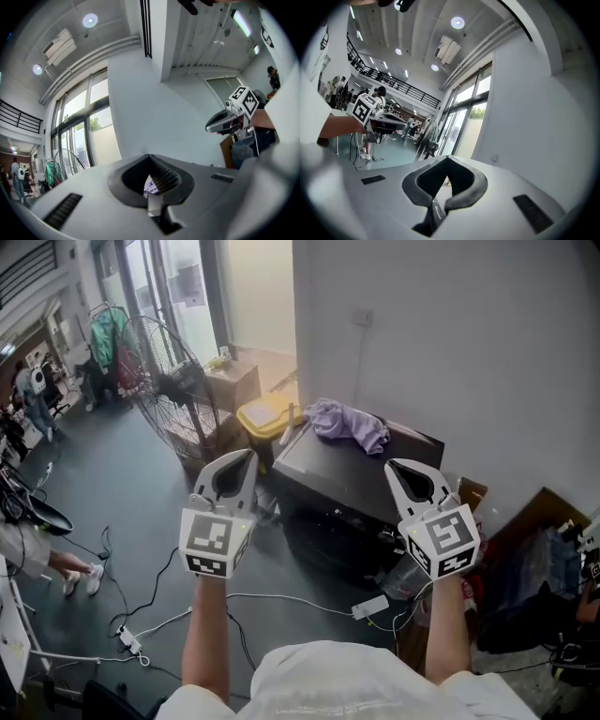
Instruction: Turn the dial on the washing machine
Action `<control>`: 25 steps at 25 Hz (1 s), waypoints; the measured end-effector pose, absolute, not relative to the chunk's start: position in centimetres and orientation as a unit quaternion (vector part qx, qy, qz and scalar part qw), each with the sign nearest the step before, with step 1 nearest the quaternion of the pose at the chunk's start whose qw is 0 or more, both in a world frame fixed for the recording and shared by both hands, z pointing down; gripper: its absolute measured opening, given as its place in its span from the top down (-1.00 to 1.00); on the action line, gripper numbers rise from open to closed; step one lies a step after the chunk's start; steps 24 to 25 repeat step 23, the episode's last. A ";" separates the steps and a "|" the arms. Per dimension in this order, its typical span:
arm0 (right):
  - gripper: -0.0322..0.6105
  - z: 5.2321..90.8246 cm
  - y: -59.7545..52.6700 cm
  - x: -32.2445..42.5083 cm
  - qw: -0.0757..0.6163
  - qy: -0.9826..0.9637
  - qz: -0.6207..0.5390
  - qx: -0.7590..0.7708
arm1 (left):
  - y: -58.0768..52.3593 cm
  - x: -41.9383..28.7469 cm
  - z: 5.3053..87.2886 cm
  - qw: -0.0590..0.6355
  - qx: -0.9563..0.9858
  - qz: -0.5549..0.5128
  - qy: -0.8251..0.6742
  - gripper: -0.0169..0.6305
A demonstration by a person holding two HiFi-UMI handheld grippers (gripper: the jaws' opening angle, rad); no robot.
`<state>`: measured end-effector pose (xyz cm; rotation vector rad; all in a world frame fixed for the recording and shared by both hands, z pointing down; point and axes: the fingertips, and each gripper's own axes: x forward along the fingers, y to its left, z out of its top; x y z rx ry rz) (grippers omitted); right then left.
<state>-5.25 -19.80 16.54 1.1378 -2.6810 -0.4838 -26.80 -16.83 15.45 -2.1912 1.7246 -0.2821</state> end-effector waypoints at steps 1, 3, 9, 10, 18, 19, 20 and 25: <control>0.86 16.6 -19.6 -5.4 0.096 -0.905 -0.164 0.381 | -16.7 -26.7 15.5 0.168 -0.771 -0.100 0.606 0.90; 0.86 16.6 -19.4 -5.6 0.098 -0.905 -0.166 0.378 | -16.4 -26.5 15.7 0.165 -0.773 -0.098 0.605 0.90; 0.86 16.9 -18.8 -5.6 0.103 -0.905 -0.163 0.378 | -15.6 -26.4 16.2 0.157 -0.776 -0.096 0.603 0.90; 0.86 17.0 -18.8 -5.6 0.104 -0.905 -0.162 0.379 | -15.5 -26.4 16.4 0.154 -0.776 -0.098 0.603 0.90; 0.86 18.0 -18.8 -5.4 0.110 -0.906 -0.156 0.379 | -15.3 -26.6 17.4 0.149 -0.775 -0.101 0.606 0.90; 0.86 18.1 -18.8 -5.4 0.111 -0.906 -0.155 0.379 | -15.3 -26.6 17.5 0.147 -0.775 -0.101 0.606 0.90; 0.86 18.2 -18.8 -5.4 0.112 -0.906 -0.155 0.379 | -15.4 -26.5 17.6 0.146 -0.776 -0.101 0.605 0.90; 0.86 18.4 -19.0 -5.5 0.113 -0.906 -0.152 0.379 | -15.5 -26.5 17.8 0.143 -0.778 -0.102 0.603 0.90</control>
